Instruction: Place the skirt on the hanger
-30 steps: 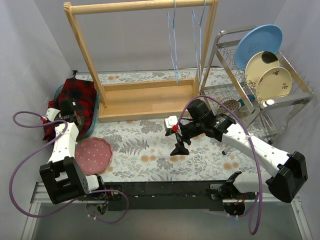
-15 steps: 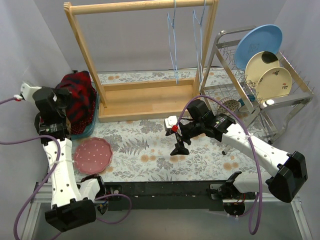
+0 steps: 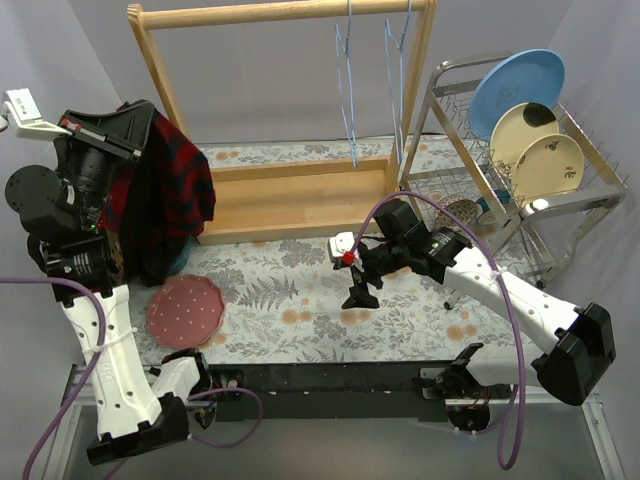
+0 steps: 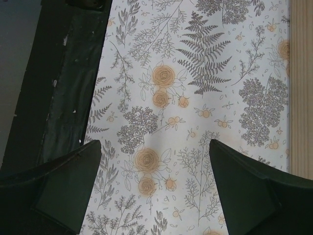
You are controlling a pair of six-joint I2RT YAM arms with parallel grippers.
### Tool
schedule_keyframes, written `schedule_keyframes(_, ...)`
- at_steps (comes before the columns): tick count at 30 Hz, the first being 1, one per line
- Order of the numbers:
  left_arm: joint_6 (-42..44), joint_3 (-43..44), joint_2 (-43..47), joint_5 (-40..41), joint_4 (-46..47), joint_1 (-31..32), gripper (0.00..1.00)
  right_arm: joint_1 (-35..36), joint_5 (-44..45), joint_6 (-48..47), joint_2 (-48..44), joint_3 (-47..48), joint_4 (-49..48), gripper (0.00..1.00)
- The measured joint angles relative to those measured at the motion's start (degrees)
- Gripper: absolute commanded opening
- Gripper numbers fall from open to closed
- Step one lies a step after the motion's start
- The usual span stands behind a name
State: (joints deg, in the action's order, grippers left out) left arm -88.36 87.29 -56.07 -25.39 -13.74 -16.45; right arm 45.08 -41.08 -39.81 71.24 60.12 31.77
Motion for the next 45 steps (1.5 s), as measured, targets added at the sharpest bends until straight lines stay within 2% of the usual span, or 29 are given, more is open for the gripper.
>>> schedule_keyframes(7,-6.7,4.6,0.0,-12.8,11.4,5.2,0.00,-0.5,2.4,-1.2,-1.2,0.0,1.2,0.99)
schedule_keyframes(11,-10.5,8.6,-2.1,-17.2,16.6,8.5,0.00,-1.3,3.2,-1.3,-1.7,0.0,1.3,0.99)
schedule_keyframes(15,-14.4,10.2,-3.2,-19.7,21.5,10.3,0.00,-2.7,5.4,-2.1,-2.4,0.0,2.1,0.99)
schedule_keyframes(21,-21.2,7.4,-4.1,-22.5,29.4,13.6,0.00,-7.9,9.4,-2.5,-5.9,0.5,3.7,0.99)
schedule_keyframes(26,-22.9,5.6,-7.3,-23.1,32.0,22.9,0.00,-11.6,10.8,-2.4,-7.6,1.7,4.2,0.99)
schedule_keyframes(30,-17.4,2.7,-10.7,-20.2,27.5,37.1,0.00,-13.5,11.5,-2.4,-7.7,1.9,4.4,0.99)
schedule_keyframes(33,-8.8,-0.2,-14.5,-14.8,21.7,50.9,0.00,-15.8,12.5,-2.4,-7.8,2.0,4.6,0.99)
schedule_keyframes(35,-4.0,-3.7,-16.6,-12.5,17.7,57.1,0.00,-17.6,13.1,-2.4,-8.1,2.0,4.9,0.99)
schedule_keyframes(38,2.1,-13.9,-16.3,-8.9,12.2,60.8,0.00,-20.0,14.0,-2.6,-8.5,2.4,6.5,0.99)
schedule_keyframes(45,8.6,-37.1,-7.6,-6.3,2.8,61.7,0.00,-21.0,11.6,-3.7,-7.8,3.9,10.7,0.97)
